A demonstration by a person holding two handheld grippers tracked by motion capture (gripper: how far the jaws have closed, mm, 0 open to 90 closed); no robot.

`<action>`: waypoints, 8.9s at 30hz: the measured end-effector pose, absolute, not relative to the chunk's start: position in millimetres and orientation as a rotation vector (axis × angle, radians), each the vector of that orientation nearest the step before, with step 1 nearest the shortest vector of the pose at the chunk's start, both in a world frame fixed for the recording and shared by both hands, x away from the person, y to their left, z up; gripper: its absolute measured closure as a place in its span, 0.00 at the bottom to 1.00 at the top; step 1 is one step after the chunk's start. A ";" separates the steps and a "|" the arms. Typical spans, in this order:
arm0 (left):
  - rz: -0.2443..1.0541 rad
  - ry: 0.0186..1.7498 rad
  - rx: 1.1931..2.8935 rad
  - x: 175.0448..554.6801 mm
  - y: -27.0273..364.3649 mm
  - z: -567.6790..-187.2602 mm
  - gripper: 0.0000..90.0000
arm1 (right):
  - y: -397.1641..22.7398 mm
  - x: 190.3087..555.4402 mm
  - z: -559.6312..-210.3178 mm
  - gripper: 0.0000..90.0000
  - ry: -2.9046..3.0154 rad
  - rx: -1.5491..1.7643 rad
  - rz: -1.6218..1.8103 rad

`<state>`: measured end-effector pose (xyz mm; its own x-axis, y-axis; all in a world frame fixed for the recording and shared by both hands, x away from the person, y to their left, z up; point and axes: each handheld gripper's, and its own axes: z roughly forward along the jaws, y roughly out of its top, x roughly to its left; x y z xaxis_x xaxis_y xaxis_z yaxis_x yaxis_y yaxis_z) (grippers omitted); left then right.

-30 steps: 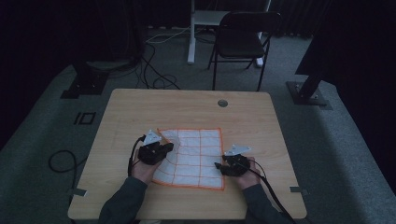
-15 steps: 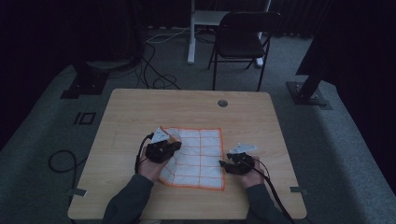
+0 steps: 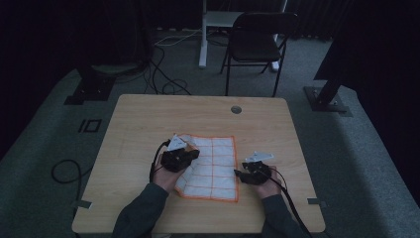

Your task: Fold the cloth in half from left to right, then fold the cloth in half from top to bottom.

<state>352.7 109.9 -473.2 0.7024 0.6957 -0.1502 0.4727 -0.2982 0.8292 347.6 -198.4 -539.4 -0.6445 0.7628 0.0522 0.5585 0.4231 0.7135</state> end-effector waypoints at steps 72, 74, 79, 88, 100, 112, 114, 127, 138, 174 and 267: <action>0.129 0.774 2.049 369.9 -2.7 -500.8 0.97 | -209.9 352.6 -540.5 0.56 2.358 1.219 1.037; 0.119 0.773 2.042 370.2 -3.7 -501.7 0.92 | -210.0 352.7 -540.5 0.56 2.357 1.219 1.037; 0.118 0.765 2.034 370.3 1.0 -498.9 0.85 | -210.1 352.4 -540.0 0.56 2.352 1.224 1.037; 0.167 0.776 2.002 367.4 18.2 -488.3 0.83 | -208.8 351.1 -536.6 0.56 2.333 1.206 1.054; 0.225 0.846 1.987 369.1 51.2 -488.3 0.83 | -203.1 351.4 -521.4 0.56 2.295 1.139 1.100; 0.265 0.913 1.974 370.8 82.6 -491.4 0.83 | -183.0 358.0 -507.4 0.58 2.325 1.008 1.115; 0.268 0.921 1.968 369.8 87.3 -491.7 0.83 | -177.9 359.5 -506.5 0.58 2.335 0.985 1.113; 0.277 0.956 1.955 362.2 106.0 -496.1 0.83 | -151.1 371.1 -508.7 0.61 2.386 0.892 1.114; 0.284 0.979 1.946 355.5 117.6 -499.8 0.83 | -130.4 379.2 -513.4 0.59 2.443 0.836 1.102; 0.272 1.047 1.924 348.5 138.3 -514.8 0.82 | -147.2 412.6 -494.7 0.97 2.358 0.871 1.063; 0.403 1.122 2.042 446.1 63.6 -541.8 0.70 | -187.6 454.9 -520.7 0.82 2.301 1.119 1.001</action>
